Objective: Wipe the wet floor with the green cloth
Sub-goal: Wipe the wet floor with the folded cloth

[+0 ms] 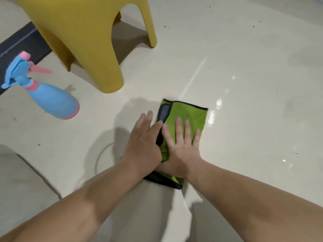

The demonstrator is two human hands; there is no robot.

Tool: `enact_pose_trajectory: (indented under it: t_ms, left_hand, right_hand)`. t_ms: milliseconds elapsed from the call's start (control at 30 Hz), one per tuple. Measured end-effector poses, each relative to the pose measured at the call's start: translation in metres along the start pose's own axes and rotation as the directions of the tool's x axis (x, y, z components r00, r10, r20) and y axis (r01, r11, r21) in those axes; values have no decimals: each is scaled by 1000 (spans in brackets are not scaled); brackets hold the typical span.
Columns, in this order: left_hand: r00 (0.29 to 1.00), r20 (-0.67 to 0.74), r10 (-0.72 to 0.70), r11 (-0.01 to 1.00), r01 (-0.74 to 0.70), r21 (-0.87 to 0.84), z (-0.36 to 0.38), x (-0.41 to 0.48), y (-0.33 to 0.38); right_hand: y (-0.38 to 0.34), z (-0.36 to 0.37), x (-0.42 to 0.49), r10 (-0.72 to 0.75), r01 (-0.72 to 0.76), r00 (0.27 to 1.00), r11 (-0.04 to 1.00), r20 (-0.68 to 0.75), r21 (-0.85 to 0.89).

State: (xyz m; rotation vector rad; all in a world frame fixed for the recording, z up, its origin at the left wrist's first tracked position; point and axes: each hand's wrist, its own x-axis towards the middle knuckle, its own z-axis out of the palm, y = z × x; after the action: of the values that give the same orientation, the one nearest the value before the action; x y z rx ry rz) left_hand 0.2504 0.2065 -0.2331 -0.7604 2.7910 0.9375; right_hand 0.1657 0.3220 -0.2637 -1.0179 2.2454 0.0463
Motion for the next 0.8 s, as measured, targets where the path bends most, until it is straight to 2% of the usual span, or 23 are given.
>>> enact_pose_trajectory:
  t_ms: [100, 133, 200, 267, 333, 433, 500, 700, 733, 800]
  left_hand:
    - [999, -16, -29, 999, 28, -44, 3, -21, -22]
    - [999, -38, -13, 999, 12, -33, 8, -25, -24]
    - [990, -89, 113, 992, -108, 68, 25, -25, -22]
    - [969, -56, 239, 959, -226, 172, 45, -11, -8]
    - [979, 51, 196, 947, -202, 251, 56, 7, 16]
    - [977, 210, 34, 847, -139, 513, 75, 26, 41]
    - [976, 217, 35, 780, -162, 604, 79, 36, 43]
    - [978, 21, 206, 885, -196, 423, 44, 68, -28]
    - [980, -10, 197, 900, -177, 399, 36, 65, -41]
    - [996, -32, 77, 906, -56, 420, 25, 53, -61]
  right_hand:
    - [0, 1, -6, -200, 200, 980, 980, 14, -4]
    - [12, -6, -9, -251, 252, 968, 967, -17, 26]
    - [39, -24, -17, -300, 318, 938, 944, -173, 86]
    - [70, -38, -23, -195, 263, 901, 956, -388, 129]
    - [86, -47, -27, -43, 148, 873, 972, -486, 180]
    - [92, -41, -27, 137, -9, 885, 961, -445, 278]
    - [85, -36, -22, 144, -8, 882, 957, -450, 290]
    - [49, -36, -3, 144, -3, 897, 948, -418, 319]
    - [41, -36, -1, 129, 7, 903, 949, -409, 315]
    - [27, -35, -2, 79, 44, 917, 954, -392, 295]
